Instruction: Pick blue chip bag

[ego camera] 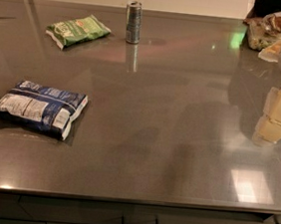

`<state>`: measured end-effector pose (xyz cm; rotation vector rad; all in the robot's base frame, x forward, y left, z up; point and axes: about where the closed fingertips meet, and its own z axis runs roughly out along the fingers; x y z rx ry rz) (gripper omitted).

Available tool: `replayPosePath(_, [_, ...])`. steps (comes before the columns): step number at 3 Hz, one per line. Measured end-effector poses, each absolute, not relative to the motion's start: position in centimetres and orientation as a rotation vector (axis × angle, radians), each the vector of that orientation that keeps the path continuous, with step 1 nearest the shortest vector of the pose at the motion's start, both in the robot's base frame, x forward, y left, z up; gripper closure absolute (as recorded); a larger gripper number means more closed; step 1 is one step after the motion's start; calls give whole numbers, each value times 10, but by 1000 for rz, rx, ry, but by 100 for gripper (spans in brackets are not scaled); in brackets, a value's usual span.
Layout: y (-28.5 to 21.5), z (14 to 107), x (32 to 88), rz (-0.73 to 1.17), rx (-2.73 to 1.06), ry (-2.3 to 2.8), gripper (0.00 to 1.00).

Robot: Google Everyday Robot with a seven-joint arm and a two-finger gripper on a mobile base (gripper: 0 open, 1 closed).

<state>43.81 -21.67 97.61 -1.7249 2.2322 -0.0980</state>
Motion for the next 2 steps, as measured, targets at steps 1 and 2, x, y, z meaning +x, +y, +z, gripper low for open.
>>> replayPosePath(1, [-216, 977, 438, -99, -1725, 2228, 0])
replayPosePath(2, [-188, 979, 445, -47, -1752, 2155, 0])
